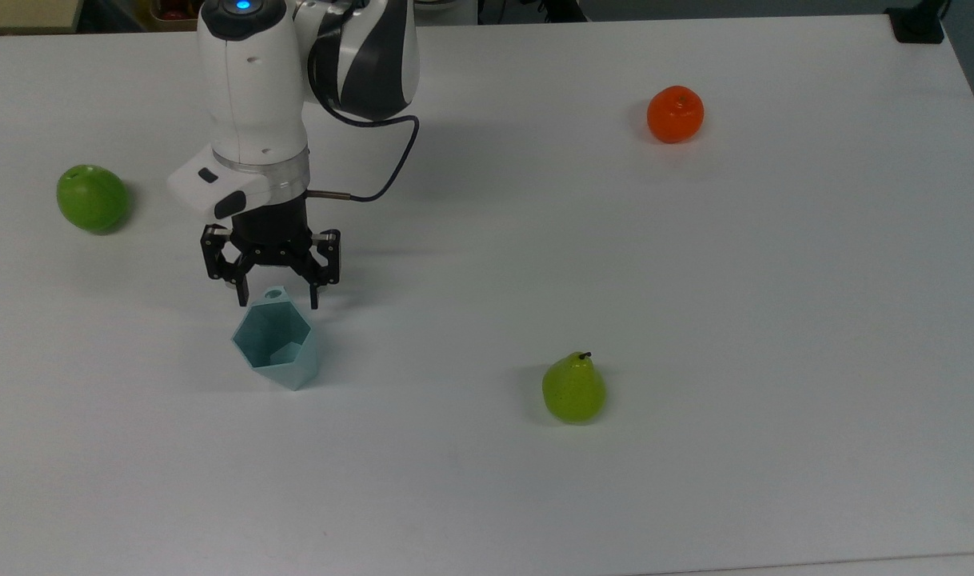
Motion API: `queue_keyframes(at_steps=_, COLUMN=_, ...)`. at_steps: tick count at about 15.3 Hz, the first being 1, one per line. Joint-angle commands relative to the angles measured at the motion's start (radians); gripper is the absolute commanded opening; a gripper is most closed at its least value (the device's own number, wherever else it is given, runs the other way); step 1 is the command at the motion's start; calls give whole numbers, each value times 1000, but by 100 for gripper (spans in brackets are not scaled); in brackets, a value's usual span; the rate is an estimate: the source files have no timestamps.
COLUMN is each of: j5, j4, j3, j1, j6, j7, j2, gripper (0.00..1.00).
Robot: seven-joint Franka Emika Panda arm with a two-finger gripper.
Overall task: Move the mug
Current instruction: 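Lower onto the mug rim and close the gripper on it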
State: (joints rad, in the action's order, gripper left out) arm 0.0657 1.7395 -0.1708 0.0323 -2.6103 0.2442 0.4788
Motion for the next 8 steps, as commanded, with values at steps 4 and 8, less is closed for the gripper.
queue_keyframes(at_steps=4, j5=16, j4=2, j3=-12, j1=12, j6=-80, j7=12, j2=30, gripper=63)
queue_keyframes(at_steps=8, j5=16, j4=2, j3=-12, j1=12, j6=-79, j7=12, j2=31, gripper=42)
